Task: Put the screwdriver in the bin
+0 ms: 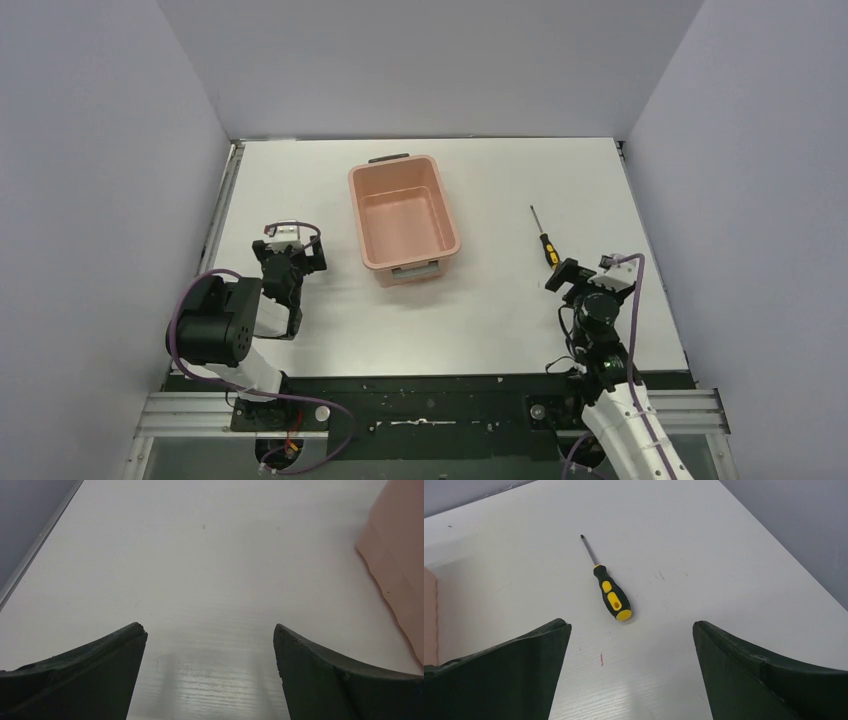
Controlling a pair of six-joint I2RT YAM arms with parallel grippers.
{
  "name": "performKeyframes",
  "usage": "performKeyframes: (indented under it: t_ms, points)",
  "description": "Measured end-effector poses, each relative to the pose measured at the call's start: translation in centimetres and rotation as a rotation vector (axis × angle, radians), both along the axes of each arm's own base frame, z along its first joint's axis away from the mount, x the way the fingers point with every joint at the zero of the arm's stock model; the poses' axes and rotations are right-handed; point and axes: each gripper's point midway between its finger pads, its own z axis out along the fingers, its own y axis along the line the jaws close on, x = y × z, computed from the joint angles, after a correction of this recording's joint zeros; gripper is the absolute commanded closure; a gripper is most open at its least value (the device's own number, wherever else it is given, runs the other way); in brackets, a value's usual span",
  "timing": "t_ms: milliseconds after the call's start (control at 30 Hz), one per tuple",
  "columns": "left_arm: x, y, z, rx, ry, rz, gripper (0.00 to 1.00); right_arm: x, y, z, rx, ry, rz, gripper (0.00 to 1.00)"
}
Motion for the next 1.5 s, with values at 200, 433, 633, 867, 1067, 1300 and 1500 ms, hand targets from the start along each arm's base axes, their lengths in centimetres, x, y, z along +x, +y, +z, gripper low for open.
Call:
performKeyframes:
  t_ms: [200,433,633,867,1067,1300,1500]
  points:
    - [0.0,0.0,0.0,0.0,0.0,0.0,0.03,0.8,0.9,-0.7,-0.031,0.071,0.059,0.0]
    - [0.0,0.0,0.0,0.0,0.0,0.0,0.03,4.0,2.0,6.3,-0.079,0.056,0.11,0.0]
    - [0.0,0.0,0.0,0.0,0.0,0.0,0.03,9.8,2.2,13.3,-0.145,0.139,0.107,0.0]
    - [0.0,0.0,0.0,0.001,0.0,0.0,0.03,17.3,1.5,7.6,-0.164,0.473,0.188,0.07]
    - [0.0,0.0,0.0,0.0,0.0,0.0,0.03,16.5,2.1,-5.8,-0.118,0.88,0.308,0.19]
    - [0.0,0.0,0.0,0.0,0.0,0.0,0.03,14.2,2.7,-11.4,-0.095,1.05,0.359,0.89]
    - [0.0,0.0,0.0,0.0,0.0,0.0,0.03,14.2,2.3,-10.7,-0.114,1.078,0.337,1.0]
